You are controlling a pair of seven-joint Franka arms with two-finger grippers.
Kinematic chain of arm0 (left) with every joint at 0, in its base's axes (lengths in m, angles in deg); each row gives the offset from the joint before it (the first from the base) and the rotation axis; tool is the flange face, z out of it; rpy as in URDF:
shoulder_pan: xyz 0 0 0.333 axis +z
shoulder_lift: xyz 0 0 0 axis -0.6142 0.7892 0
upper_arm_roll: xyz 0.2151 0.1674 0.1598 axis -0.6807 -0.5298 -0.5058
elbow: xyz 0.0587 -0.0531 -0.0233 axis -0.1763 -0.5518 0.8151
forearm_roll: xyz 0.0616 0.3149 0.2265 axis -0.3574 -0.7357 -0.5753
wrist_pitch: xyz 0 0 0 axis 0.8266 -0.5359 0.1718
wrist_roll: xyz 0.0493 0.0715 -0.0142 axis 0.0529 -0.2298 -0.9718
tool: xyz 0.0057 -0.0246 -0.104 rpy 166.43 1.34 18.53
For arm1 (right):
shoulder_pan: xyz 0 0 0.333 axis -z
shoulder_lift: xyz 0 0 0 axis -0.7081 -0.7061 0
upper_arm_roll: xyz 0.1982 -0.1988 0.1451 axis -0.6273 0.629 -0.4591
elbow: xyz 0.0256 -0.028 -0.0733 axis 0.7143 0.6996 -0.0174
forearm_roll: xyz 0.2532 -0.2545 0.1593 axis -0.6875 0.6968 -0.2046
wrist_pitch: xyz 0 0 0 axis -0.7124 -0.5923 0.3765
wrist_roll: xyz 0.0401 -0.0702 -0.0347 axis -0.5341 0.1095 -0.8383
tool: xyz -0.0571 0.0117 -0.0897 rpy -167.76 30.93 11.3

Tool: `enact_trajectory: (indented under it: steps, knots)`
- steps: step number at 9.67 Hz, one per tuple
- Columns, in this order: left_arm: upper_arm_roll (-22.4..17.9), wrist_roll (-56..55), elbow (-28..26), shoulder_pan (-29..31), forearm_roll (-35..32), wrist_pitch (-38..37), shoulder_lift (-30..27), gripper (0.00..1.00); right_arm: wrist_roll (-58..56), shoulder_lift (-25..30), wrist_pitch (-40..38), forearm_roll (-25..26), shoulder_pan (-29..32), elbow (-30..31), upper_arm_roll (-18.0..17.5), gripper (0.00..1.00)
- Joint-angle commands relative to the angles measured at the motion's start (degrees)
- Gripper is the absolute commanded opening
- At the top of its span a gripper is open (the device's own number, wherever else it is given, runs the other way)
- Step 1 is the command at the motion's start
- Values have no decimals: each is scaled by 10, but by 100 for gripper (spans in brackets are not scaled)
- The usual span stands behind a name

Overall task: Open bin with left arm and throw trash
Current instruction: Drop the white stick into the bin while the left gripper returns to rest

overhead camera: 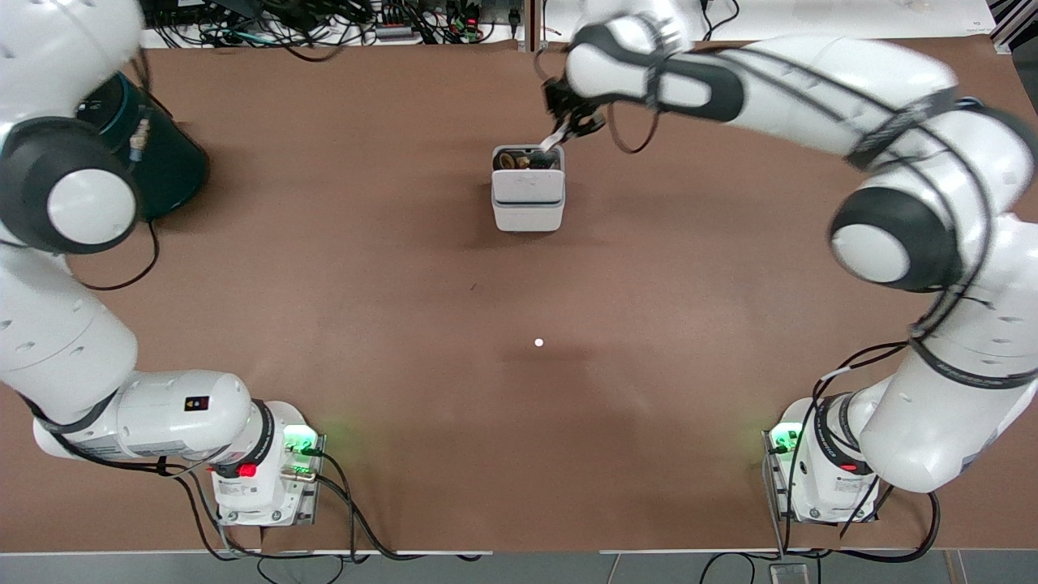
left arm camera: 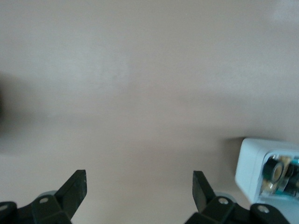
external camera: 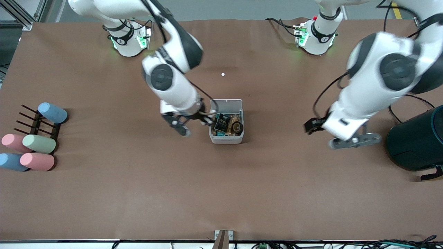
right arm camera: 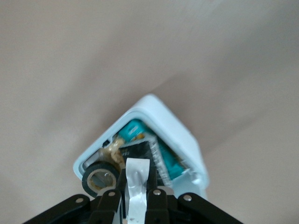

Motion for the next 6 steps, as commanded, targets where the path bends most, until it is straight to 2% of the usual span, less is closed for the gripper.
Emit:
enact_trajectory:
  steps: [1, 2, 4, 5, 6]
  knots:
    - [-91, 115, -20, -13, 54, -46, -101, 100, 14, -49, 18, -3, -29, -45, 6, 2]
    - [-123, 152, -35, -25, 55, -78, -134, 100, 18, -51, 19, -3, -31, -45, 6, 2]
    - [-186, 168, -92, -63, 54, -88, -191, 100, 22, -57, 22, -3, -30, -45, 7, 3]
    - [-221, 191, -95, -87, 54, -89, -195, 100, 22, -57, 24, -3, -29, -45, 7, 9]
    - [-250, 235, -89, -103, 50, -88, -189, 100, 22, -58, 26, -3, -27, -44, 8, 38]
